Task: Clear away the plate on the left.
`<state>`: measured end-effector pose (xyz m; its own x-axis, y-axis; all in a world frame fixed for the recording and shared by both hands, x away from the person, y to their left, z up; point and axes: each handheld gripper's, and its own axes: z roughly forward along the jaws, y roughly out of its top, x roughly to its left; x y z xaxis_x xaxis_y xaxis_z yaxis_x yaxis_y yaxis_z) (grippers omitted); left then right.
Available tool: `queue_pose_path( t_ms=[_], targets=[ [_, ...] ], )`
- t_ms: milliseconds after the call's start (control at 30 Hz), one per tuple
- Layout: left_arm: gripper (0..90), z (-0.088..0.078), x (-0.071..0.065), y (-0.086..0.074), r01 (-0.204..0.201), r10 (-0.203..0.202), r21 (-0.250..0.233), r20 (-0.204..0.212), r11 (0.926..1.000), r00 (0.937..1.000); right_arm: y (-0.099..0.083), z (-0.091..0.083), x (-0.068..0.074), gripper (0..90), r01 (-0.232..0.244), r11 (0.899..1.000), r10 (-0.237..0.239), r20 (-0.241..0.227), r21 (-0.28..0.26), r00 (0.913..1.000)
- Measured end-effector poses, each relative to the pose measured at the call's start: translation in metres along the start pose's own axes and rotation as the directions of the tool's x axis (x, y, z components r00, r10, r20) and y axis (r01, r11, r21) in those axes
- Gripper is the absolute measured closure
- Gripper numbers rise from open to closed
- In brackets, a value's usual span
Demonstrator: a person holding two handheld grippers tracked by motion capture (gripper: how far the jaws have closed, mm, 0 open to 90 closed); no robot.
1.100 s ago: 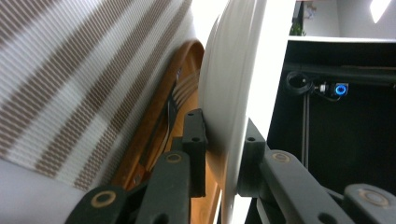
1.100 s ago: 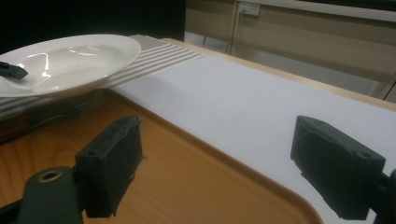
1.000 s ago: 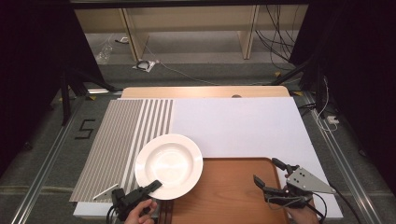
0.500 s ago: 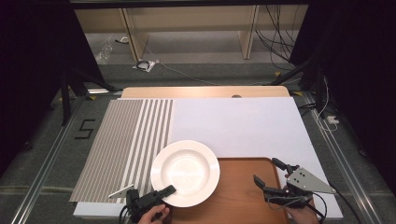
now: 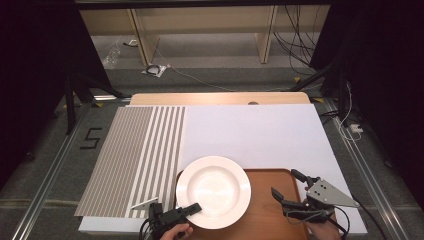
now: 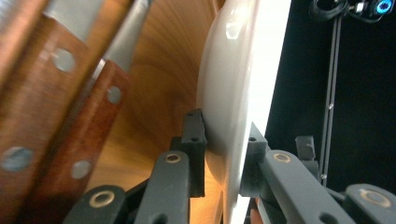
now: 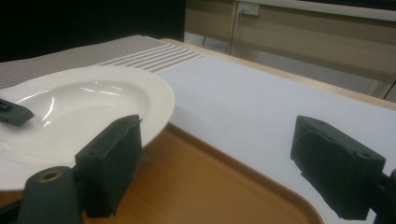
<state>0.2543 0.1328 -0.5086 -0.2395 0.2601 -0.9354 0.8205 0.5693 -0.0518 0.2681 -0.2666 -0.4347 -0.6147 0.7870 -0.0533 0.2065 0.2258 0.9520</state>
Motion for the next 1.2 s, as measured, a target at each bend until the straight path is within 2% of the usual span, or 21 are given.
queue_pose_path(
  t_ms=[533,1200],
  targets=[
    [76.8,0.021,-0.001,-0.014,-0.034,0.037,0.095,-0.031,0.9949,0.9988,0.0,-0.001,0.0,17.3,0.0,1.0,0.0,0.003,-0.004,1.0],
    [76.6,0.034,0.0,-0.025,-0.041,0.048,0.153,-0.045,0.9874,0.9978,0.0,-0.001,0.0,17.3,0.002,1.0,-0.002,0.001,-0.002,1.0]
  ],
)
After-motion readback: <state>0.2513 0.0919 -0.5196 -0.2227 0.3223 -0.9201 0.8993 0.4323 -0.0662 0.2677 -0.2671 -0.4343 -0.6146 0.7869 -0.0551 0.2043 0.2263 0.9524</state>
